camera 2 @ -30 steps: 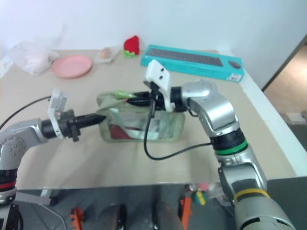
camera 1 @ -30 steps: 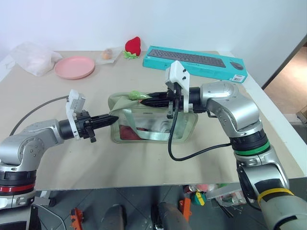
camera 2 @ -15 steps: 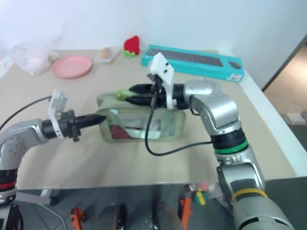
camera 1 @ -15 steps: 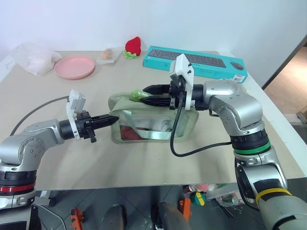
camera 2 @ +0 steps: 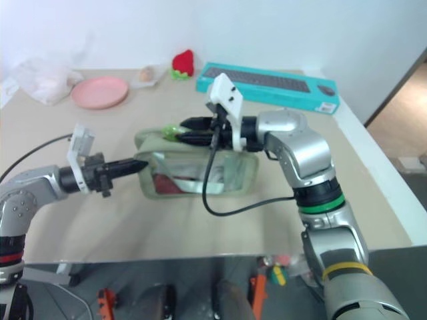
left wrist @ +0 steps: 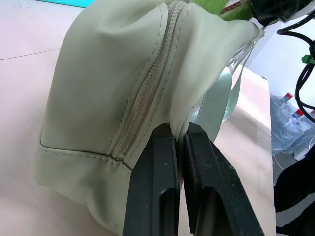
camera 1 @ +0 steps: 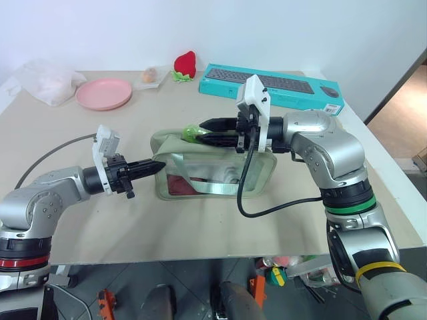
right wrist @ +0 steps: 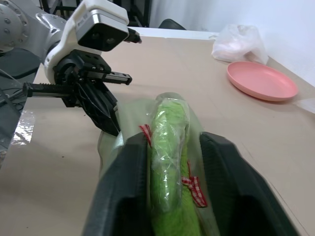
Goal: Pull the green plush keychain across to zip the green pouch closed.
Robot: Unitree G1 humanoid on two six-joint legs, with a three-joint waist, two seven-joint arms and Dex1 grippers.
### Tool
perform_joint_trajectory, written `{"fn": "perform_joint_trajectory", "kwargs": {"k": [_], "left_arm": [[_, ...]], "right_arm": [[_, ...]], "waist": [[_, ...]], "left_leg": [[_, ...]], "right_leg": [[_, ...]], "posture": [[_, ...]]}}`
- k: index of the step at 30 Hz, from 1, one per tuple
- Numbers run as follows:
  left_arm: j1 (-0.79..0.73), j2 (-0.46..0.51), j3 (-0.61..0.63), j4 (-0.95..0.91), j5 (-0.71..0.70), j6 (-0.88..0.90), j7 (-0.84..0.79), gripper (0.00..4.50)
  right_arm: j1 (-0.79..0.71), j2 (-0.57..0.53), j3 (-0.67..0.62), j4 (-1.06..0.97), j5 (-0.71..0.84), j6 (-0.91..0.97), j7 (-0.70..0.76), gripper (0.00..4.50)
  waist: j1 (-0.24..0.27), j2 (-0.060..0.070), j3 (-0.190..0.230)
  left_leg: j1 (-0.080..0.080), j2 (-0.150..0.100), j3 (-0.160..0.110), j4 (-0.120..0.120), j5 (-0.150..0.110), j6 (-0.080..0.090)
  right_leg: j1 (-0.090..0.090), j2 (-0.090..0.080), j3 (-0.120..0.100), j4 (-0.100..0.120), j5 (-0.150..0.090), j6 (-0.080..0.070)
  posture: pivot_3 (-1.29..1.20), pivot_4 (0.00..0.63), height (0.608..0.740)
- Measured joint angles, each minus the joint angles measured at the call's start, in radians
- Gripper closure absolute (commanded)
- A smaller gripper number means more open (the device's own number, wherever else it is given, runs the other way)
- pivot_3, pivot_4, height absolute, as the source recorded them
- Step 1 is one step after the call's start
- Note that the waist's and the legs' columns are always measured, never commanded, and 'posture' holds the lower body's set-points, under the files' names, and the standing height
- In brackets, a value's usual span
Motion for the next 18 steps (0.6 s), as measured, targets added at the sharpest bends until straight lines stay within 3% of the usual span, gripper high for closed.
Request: {"fn": "perform_joint_trajectory", "kwargs": {"k": [1, 11, 18], "left_arm": [[0.0, 0.0, 0.0, 0.0, 0.0, 0.0, 0.001, 4.5], [0.0, 0.0, 0.0, 0.0, 0.0, -0.001, 0.001, 4.5], [0.0, -0.004, -0.002, -0.002, 0.0, -0.002, -0.001, 4.5]], "right_arm": [[0.0, 0.0, 0.0, 0.0, 0.0, 0.0, 0.0, 4.48], [0.0, -0.018, -0.007, 0.006, -0.001, -0.002, -0.003, 4.48], [0.044, -0.214, -0.116, 0.017, -0.001, -0.008, 0.027, 4.48]], "waist": [[0.0, 0.0, 0.0], [0.0, 0.0, 0.0], [0.002, 0.0, 0.0]], "left_leg": [[0.0, 0.0, 0.0, 0.0, 0.0, 0.0], [0.0, 0.0, 0.0, 0.0, 0.0, 0.0], [-0.001, -0.002, 0.0, 0.0, -0.001, 0.001]], "right_leg": [[0.0, 0.0, 0.0, 0.0, 0.0, 0.0], [0.0, 0.0, 0.0, 0.0, 0.0, 0.0], [0.0, -0.001, 0.0, -0.001, -0.001, 0.001]], "posture": [[0.0, 0.15, 0.74], [0.0, 0.15, 0.74], [0.0, 0.15, 0.74]]}}
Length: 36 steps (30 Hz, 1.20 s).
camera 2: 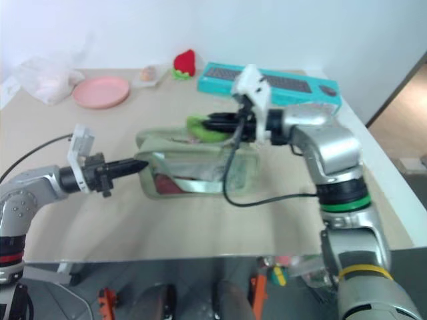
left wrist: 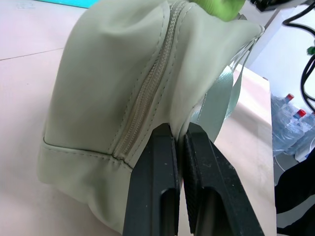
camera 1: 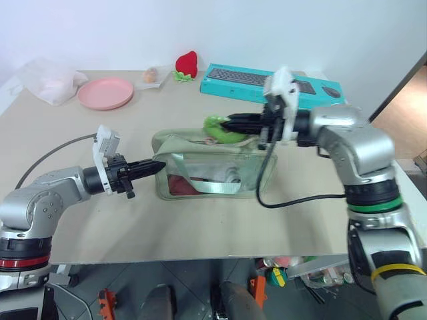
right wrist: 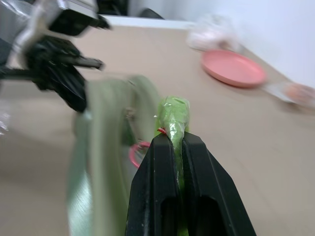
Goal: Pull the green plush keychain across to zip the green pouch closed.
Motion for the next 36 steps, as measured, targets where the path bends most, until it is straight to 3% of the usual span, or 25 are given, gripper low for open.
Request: {"fn": "perform_joint_trajectory", "kwargs": {"k": [6, 11, 15, 19, 23, 30, 36], "left_arm": [[0.007, -0.003, 0.002, -0.004, 0.0, -0.006, -0.001, 4.5], [0.005, -0.014, -0.03, -0.019, -0.01, -0.006, -0.006, 4.5], [0.005, -0.012, -0.034, -0.014, -0.01, -0.007, -0.007, 4.5], [0.005, -0.005, -0.027, 0.003, -0.008, -0.008, -0.007, 4.5], [0.003, -0.005, -0.028, 0.004, -0.007, -0.008, -0.01, 4.5], [-0.008, -0.004, -0.028, 0.022, 0.002, -0.009, -0.026, 4.5], [-0.008, 0.0, -0.026, 0.029, 0.003, -0.011, -0.026, 4.5]], "right_arm": [[0.107, -0.305, -0.132, 0.11, -0.096, -0.082, -0.006, 4.48], [0.277, -0.431, -0.168, 0.116, -0.126, -0.145, -0.001, 4.48], [0.44, -0.423, -0.197, 0.005, -0.124, -0.124, -0.013, 4.48], [0.515, -0.304, -0.092, -0.16, -0.126, -0.047, -0.066, 4.48], [0.519, -0.239, -0.025, -0.21, -0.135, -0.007, -0.097, 4.48], [0.505, -0.242, -0.02, -0.217, -0.158, 0.002, -0.092, 4.48], [0.483, -0.254, -0.057, -0.191, -0.153, 0.02, -0.095, 2.43]], "waist": [[-0.001, 0.0, 0.0], [-0.003, 0.001, 0.0], [-0.01, 0.001, 0.0], [-0.021, 0.001, 0.0], [-0.022, 0.002, 0.001], [-0.022, 0.002, 0.001], [-0.023, 0.002, 0.001]], "left_leg": [[0.0, -0.002, 0.001, 0.0, -0.002, 0.002], [0.001, -0.002, 0.002, -0.001, -0.002, 0.002], [0.005, -0.001, 0.002, -0.001, -0.001, 0.002], [0.008, 0.001, 0.002, -0.001, 0.0, 0.0], [0.007, 0.0, 0.002, -0.001, 0.002, -0.003], [0.007, 0.0, 0.002, -0.002, 0.002, -0.003], [0.007, 0.0, 0.002, -0.002, 0.002, -0.003]], "right_leg": [[0.0, -0.001, 0.002, -0.001, -0.001, 0.001], [0.0, -0.001, 0.003, -0.001, -0.001, 0.001], [0.002, 0.001, 0.004, 0.0, -0.001, 0.0], [0.003, 0.003, 0.004, 0.001, 0.0, -0.001], [0.003, 0.003, 0.004, 0.002, 0.001, -0.001], [0.002, 0.003, 0.004, 0.002, 0.0, -0.001], [0.002, 0.004, 0.004, 0.002, 0.001, -0.002]], "posture": [[0.0, 0.15, 0.74], [0.0, 0.15, 0.74], [0.0, 0.15, 0.74], [0.0, 0.15, 0.74], [0.0, 0.15, 0.74], [0.0, 0.15, 0.74], [0.0, 0.15, 0.74]]}}
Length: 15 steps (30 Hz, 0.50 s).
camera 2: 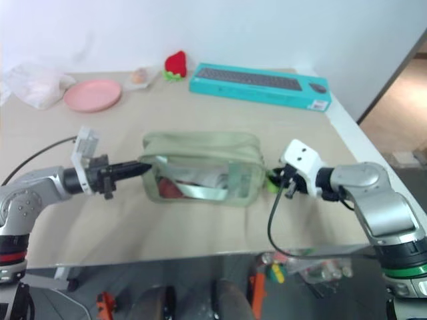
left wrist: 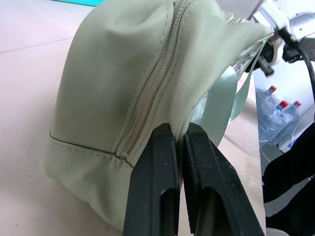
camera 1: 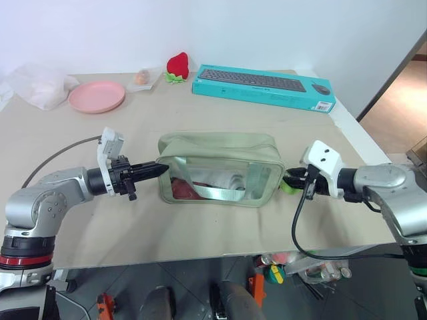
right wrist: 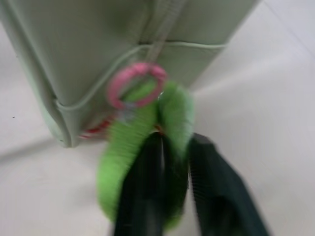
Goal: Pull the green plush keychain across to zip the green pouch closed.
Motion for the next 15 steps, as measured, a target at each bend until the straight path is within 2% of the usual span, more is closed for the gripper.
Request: {"fn": "perform_joint_trajectory", "kwargs": {"k": [2, 5, 6, 7, 8, 9, 15], "left_arm": [[0.0, 0.003, 0.002, 0.004, -0.001, 0.0, 0.0, 3.73], [0.0, 0.008, 0.009, 0.015, -0.002, 0.006, 0.004, 2.91], [-0.001, 0.011, 0.014, 0.017, -0.003, 0.009, 0.006, 2.44], [-0.003, 0.012, 0.023, 0.019, -0.003, 0.009, 0.01, 2.2], [-0.007, 0.019, 0.04, 0.025, -0.004, 0.009, 0.02, 1.73], [-0.009, 0.032, 0.061, 0.032, -0.005, 0.009, 0.027, 1.44], [0.024, 0.095, 0.167, 0.033, 0.01, -0.03, 0.047, 1.44]], "right_arm": [[-0.02, 0.0, -0.037, 0.01, 0.015, 0.013, -0.013, 1.73], [-0.032, -0.003, -0.103, 0.018, 0.043, 0.028, -0.013, 0.85], [-0.029, -0.005, -0.128, 0.019, 0.064, 0.039, -0.008, 0.74], [-0.017, -0.008, -0.162, 0.018, 0.088, 0.049, 0.005, 0.74], [0.005, -0.014, -0.21, 0.017, 0.124, 0.062, 0.026, 0.74], [0.028, -0.024, -0.261, 0.017, 0.158, 0.073, 0.045, 0.74], [0.136, -0.032, -0.446, -0.029, 0.294, 0.133, 0.074, 0.74]], "waist": [[0.0, 0.0, 0.0], [0.0, 0.0, 0.0], [0.001, 0.0, 0.0], [0.001, 0.0, 0.0], [0.005, 0.0, 0.0], [0.006, 0.0, 0.0], [0.006, 0.0, 0.0]], "left_leg": [[0.0, 0.0, 0.0, 0.0, 0.0, 0.0], [-0.001, 0.0, 0.0, 0.0, 0.0, 0.0], [-0.001, -0.001, 0.0, 0.0, 0.0, 0.0], [-0.002, -0.001, 0.0, 0.0, 0.0, 0.0], [-0.002, -0.001, 0.0, 0.0, 0.0, 0.0], [-0.002, -0.001, 0.0, 0.0, -0.001, 0.001], [-0.001, 0.0, 0.0, 0.0, -0.001, 0.001]], "right_leg": [[0.0, 0.0, 0.0, 0.0, 0.0, 0.0], [0.0, -0.001, 0.0, 0.0, 0.0, 0.0], [0.0, -0.001, 0.0, 0.0, 0.0, 0.0], [-0.001, -0.001, 0.0, 0.0, 0.0, 0.0], [0.0, -0.001, 0.0, -0.001, 0.0, 0.0], [-0.001, -0.001, 0.0, -0.001, 0.0, 0.0], [0.0, -0.002, 0.0, -0.001, 0.0, 0.001]], "posture": [[0.0, 0.15, 0.74], [0.0, 0.15, 0.74], [0.0, 0.15, 0.74], [0.0, 0.15, 0.74], [0.0, 0.15, 0.74], [0.0, 0.15, 0.74], [0.0, 0.15, 0.74]]}}
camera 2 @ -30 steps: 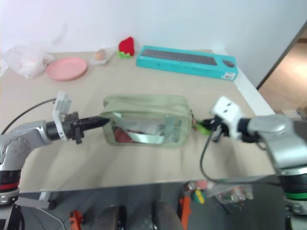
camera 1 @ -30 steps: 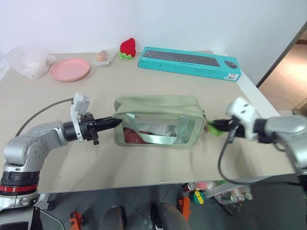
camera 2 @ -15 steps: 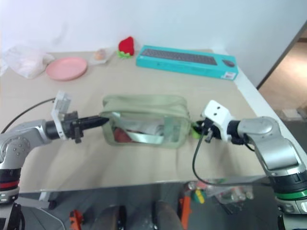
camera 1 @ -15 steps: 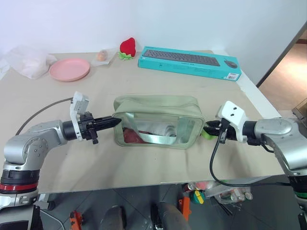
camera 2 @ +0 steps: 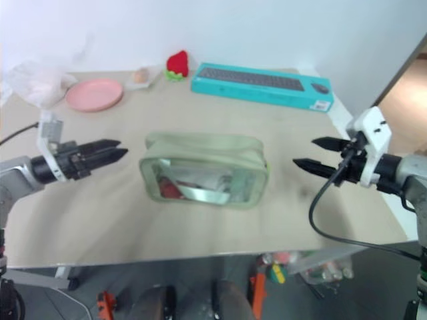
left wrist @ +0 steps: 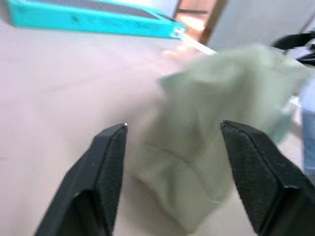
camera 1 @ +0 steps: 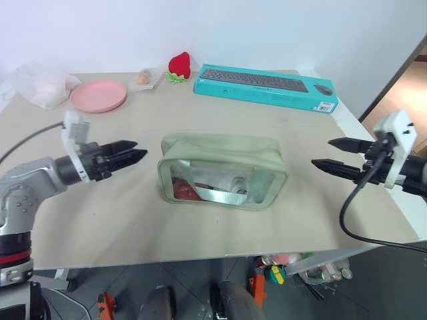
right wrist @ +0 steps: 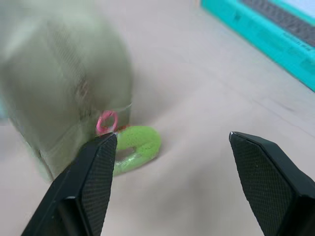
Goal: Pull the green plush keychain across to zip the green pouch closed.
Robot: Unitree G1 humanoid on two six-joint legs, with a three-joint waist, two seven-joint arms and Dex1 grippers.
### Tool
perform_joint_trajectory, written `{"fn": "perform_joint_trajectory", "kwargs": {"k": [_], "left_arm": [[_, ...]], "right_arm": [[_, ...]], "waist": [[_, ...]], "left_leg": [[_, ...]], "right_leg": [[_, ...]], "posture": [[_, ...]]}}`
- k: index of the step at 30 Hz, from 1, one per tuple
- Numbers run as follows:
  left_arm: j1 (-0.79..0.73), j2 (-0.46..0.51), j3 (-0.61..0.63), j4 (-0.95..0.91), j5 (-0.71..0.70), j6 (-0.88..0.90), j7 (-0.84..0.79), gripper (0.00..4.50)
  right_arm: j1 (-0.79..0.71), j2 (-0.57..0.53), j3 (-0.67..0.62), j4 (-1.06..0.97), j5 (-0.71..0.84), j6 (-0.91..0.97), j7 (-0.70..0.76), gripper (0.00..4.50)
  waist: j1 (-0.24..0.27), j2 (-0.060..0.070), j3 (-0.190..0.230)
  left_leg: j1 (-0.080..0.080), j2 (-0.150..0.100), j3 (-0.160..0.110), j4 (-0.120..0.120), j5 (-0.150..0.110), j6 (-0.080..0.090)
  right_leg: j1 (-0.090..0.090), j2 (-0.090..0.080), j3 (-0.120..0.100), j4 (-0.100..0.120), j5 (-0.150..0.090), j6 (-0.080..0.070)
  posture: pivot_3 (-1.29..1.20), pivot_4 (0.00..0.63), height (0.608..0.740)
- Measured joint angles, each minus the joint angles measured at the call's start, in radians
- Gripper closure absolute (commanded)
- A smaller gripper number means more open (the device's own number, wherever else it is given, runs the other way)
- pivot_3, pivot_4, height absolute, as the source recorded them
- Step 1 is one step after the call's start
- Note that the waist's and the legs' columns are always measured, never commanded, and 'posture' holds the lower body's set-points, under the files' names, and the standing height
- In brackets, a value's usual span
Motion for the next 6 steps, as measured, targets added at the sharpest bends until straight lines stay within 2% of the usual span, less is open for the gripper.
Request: {"fn": "perform_joint_trajectory", "kwargs": {"k": [6], "left_arm": [[0.067, 0.02, 0.053, 0.089, 0.015, -0.011, 0.004, 1.44]], "right_arm": [[0.123, 0.039, -0.054, -0.063, 0.048, 0.036, -0.05, 0.74]], "waist": [[0.002, 0.0, 0.0]], "left_leg": [[0.0, 0.001, 0.0, 0.001, 0.0, 0.0]], "right_leg": [[0.0, -0.001, 0.0, 0.0, 0.0, 0.0]], "posture": [[0.0, 0.15, 0.74]]}}
